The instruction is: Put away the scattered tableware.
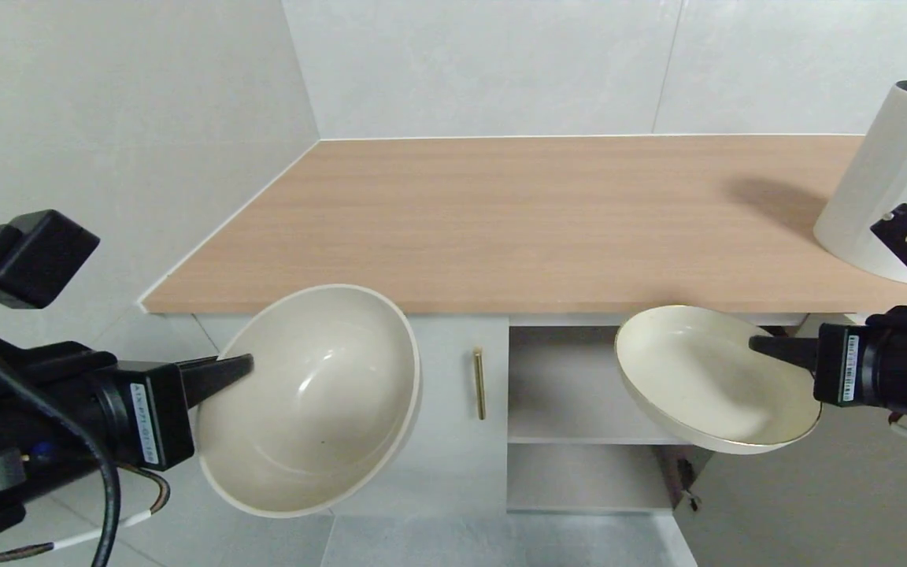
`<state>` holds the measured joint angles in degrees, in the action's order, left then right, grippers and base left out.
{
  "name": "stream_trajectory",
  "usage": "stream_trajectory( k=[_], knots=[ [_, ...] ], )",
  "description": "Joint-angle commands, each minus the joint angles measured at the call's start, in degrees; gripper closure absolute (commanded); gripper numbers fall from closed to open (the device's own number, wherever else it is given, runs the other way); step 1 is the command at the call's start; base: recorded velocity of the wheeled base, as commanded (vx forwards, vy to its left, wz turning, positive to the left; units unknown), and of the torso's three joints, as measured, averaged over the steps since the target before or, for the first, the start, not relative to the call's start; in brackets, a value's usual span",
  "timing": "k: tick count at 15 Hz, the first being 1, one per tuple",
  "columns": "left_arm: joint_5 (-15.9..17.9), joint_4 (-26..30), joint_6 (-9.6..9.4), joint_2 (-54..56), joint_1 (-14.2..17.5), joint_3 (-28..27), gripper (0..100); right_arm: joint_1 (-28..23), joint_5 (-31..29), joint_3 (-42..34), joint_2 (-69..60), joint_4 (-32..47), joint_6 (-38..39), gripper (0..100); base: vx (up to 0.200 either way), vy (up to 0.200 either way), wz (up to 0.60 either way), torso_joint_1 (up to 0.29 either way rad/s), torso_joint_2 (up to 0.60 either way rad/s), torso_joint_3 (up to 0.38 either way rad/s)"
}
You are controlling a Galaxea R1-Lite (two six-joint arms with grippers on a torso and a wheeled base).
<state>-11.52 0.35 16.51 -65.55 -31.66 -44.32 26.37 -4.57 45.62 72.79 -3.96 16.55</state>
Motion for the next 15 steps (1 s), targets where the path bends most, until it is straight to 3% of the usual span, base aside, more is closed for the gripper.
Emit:
stream_trajectory(
  k=[1, 15],
  knots=[
    [0.09, 0.00, 0.02, -0.02, -0.07, 0.03, 100, -0.09, -0.17, -0.53, 1.13, -0.26, -0.03, 100, -0.200, 0.000, 0.00, -0.012, 0.00, 0.002],
    [1.41, 0.00, -0.33, 0.16, -0.07, 0.64, 100, -1.58, -0.35, -1.06, 2.18, -2.72, 0.06, 100, 0.000, 0.000, 0.00, -0.012, 0.03, 0.019]
  ],
)
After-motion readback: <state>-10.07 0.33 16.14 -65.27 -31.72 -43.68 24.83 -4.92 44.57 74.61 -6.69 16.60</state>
